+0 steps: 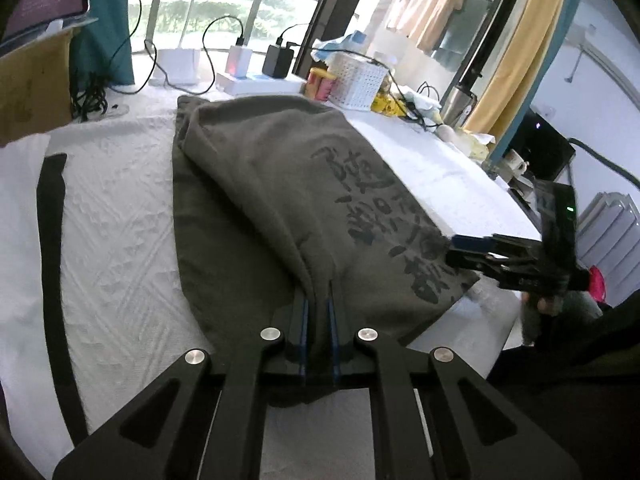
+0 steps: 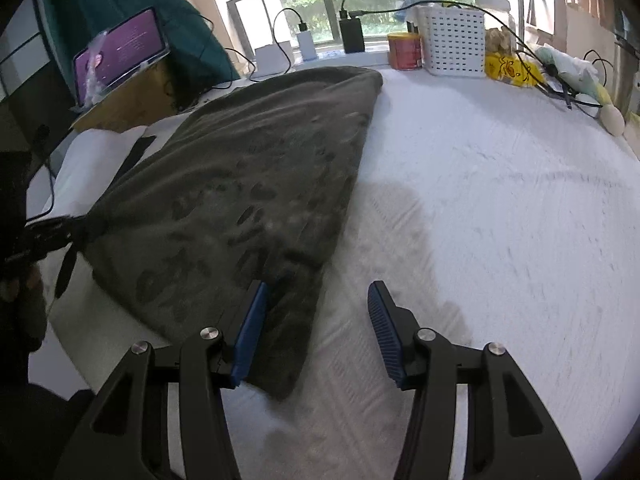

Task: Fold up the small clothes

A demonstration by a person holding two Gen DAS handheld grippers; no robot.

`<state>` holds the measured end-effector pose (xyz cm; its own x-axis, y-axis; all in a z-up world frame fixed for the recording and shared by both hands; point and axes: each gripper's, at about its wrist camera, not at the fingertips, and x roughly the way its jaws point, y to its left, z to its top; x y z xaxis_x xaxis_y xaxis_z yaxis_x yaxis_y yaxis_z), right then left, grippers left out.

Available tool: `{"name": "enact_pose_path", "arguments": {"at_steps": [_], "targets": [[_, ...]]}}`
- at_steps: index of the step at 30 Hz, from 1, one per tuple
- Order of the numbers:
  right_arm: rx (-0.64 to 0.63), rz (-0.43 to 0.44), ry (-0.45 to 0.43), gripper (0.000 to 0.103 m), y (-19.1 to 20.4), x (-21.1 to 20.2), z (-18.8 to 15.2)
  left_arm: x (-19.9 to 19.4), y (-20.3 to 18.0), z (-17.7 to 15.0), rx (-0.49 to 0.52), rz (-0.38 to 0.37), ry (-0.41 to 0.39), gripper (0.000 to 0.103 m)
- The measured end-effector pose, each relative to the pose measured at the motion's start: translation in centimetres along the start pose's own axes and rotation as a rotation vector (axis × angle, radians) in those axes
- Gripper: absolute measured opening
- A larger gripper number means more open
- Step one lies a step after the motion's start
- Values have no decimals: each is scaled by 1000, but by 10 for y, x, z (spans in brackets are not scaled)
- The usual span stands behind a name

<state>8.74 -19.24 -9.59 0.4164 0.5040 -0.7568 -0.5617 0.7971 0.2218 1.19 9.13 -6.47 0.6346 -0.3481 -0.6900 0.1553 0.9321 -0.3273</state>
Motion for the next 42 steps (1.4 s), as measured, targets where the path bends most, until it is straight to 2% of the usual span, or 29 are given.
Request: {"name": "enact_pose_path", "arguments": {"at_steps": [1,2,5,9,17,23,28,30,31,32,34,35,36,42], "targets": [[9,24,6,30,2,-2,-4,2,1,-1,-7,-2,2,9],[12,38,11,15,4,-2,-7,3,3,-3,-17,-7,3,9],[6,48,-6,8,12,-9,-14,5,9,-5,-41,-15,7,9],[16,40,-31,8,20,-22,-15,9,13,-7,-57,-17,22,9],[79,10,18,12,17,-14,-30,5,13,-19,-3,0,51,9],[19,-7,20,20,25,-18,-35,4,16,-24,-19,-9,70,9],[-40,-17,36,20,30,-19,-37,1,15,-22,-25,12,70,10],[-57,-12,53,21,30,-19,-36,-5,8,-17,-3,55,42,15],[-59,-4,61,22,28,-19,-34,-9,4,-13,0,70,15,22],[-58,-3,66,24,27,-18,-33,-13,1,-9,-3,76,-13,37],[-68,-46,45,49,26,-20,-29,-16,-6,-1,-3,76,-49,57],[-77,-63,29,75,26,-22,-27,-15,-10,2,8,81,-57,58],[-85,-70,12,86,26,-23,-25,-12,-13,4,19,90,-56,58],[-128,-110,-19,86,29,-10,-8,25,-24,-4,76,162,62,58]]}}
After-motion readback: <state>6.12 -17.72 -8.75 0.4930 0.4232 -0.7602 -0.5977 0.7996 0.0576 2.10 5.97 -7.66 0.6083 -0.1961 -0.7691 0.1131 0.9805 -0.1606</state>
